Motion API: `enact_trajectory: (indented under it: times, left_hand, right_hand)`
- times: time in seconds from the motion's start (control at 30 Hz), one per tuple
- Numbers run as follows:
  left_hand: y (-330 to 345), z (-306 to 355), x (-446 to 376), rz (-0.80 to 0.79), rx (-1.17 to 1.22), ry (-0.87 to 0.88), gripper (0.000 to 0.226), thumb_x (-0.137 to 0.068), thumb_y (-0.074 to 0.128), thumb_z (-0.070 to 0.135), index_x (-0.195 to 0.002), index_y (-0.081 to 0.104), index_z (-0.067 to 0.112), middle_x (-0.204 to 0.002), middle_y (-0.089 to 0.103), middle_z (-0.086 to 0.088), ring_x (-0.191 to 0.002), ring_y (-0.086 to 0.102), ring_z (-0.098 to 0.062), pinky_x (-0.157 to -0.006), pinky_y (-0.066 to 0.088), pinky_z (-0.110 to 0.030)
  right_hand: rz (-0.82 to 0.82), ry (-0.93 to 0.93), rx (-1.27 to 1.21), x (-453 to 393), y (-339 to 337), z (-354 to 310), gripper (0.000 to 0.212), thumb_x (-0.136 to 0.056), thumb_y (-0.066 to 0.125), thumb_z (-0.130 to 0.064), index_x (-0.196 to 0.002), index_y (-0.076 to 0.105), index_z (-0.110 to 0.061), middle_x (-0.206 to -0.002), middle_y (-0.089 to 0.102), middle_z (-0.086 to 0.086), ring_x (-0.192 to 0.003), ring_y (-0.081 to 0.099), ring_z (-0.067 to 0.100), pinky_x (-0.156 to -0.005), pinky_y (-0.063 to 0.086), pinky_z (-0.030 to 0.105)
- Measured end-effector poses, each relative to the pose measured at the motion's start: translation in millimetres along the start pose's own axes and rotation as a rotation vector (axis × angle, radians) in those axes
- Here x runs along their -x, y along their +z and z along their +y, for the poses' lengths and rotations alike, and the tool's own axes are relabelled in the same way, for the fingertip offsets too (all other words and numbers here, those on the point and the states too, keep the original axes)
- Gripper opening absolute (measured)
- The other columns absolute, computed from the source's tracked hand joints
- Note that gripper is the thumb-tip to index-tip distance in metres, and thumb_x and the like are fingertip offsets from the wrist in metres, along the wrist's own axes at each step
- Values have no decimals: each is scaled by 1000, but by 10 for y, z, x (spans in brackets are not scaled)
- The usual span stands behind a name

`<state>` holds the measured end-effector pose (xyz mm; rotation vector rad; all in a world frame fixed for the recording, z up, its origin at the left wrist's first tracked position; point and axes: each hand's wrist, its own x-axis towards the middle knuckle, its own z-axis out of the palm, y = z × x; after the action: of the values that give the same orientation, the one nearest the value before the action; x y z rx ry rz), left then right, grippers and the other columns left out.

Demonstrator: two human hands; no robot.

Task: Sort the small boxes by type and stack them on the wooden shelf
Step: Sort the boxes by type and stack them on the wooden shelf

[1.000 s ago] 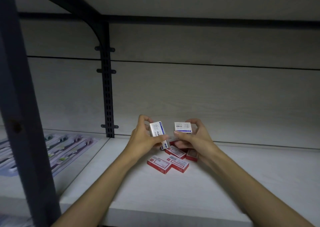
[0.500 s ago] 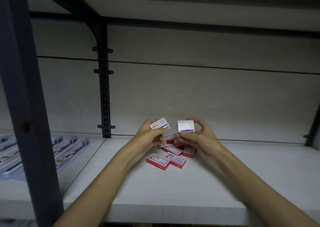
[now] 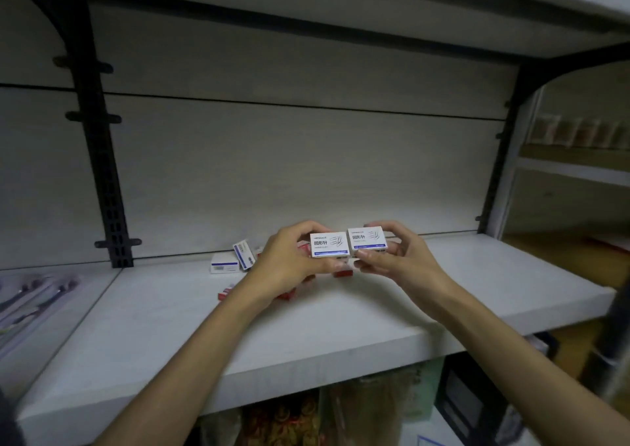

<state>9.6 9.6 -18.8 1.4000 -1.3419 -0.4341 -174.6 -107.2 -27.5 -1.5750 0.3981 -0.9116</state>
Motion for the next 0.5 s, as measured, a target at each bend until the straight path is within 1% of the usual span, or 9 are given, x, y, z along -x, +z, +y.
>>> enact_trajectory:
  times: [0.07, 0.13, 0.2, 0.3, 0.4, 0.5]
  left_hand:
    - [207, 56, -45, -21, 8, 26, 38, -68, 91, 16, -96, 71, 32, -89, 75, 8, -63, 62, -6, -52, 48, -28]
    - [448, 120, -86, -65, 33, 32, 39, -70, 90, 13, -97, 71, 32, -89, 74, 8, -65, 63, -9, -53, 49, -28]
    - [717, 205, -118, -109, 34, 38, 42, -72, 89, 10, -104, 70, 30, -92, 74, 7, -64, 64, -9, -55, 52, -28]
    - [1172, 373, -157, -157, 29, 55, 44, -76, 85, 9, -113, 67, 24, -100, 73, 5, -60, 63, -3, -58, 52, -25]
    - [1674, 596, -168, -185, 18, 92, 44, -77, 85, 11, -115, 68, 24, -103, 71, 6, -57, 59, -4, -58, 55, -28]
    - [2236, 823, -159, -204, -9, 139, 41, -78, 85, 16, -113, 69, 32, -101, 71, 13, -57, 58, -7, -54, 55, -28]
  right_hand:
    - [24, -1, 11, 137, -210, -22, 53, -75, 81, -1, -122, 57, -6, -104, 75, 24, -88, 72, 33, -82, 61, 40]
    - [45, 4, 6, 279, -446, -61, 55, -74, 81, -1, -123, 56, -5, -105, 74, 24, -88, 72, 34, -86, 61, 42]
    - [72, 11, 7, 428, -690, -121, 57, -75, 80, -2, -126, 55, -5, -107, 75, 23, -94, 73, 37, -90, 60, 43]
    - [108, 17, 20, 658, -1101, -229, 56, -76, 80, -5, -126, 56, -9, -108, 75, 19, -102, 72, 37, -93, 58, 44]
    - [136, 19, 55, 892, -1595, -338, 56, -76, 80, -8, -127, 57, -12, -108, 76, 16, -102, 73, 33, -91, 59, 41]
    - [167, 20, 82, 1144, -2154, -423, 53, -78, 79, -3, -127, 57, -11, -108, 76, 16, -99, 74, 34, -87, 61, 38]
